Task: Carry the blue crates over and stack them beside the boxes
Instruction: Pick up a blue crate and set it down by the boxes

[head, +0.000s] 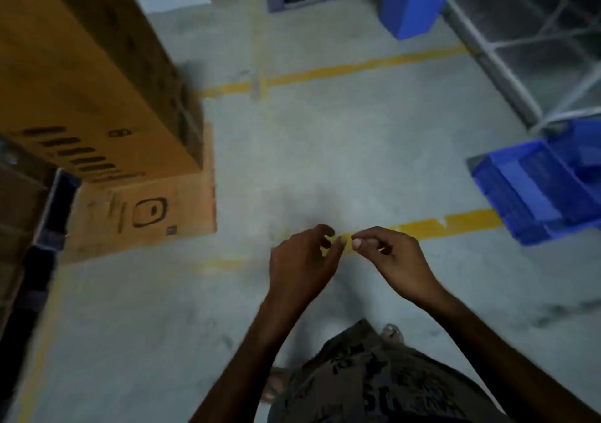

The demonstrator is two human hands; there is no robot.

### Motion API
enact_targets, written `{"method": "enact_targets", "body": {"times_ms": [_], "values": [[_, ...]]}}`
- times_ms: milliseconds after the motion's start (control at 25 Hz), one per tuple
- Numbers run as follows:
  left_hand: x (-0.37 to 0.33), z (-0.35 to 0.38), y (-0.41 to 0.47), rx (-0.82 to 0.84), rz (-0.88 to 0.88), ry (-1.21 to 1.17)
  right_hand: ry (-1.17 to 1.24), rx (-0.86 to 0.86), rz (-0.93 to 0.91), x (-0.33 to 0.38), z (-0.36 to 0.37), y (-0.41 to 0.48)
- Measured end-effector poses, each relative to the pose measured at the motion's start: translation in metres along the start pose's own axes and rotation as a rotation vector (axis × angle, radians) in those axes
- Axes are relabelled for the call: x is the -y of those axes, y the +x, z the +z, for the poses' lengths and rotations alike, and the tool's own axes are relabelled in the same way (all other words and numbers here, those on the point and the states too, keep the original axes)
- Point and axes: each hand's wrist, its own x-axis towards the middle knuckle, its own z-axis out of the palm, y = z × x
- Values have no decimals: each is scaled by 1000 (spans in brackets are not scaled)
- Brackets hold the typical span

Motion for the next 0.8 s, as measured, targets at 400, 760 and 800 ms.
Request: {"method": "enact_targets", "body": {"times_ms": [400,760,800], "values": [[-297,142,97,130,320,-47,-139,-551,237,-142,-272,-12],[-497,255,212,282,725,37,-286,-790,387,-244,-451,26],[-519,268,231,299,748,50,-288,-801,413,-255,-473,35]]}}
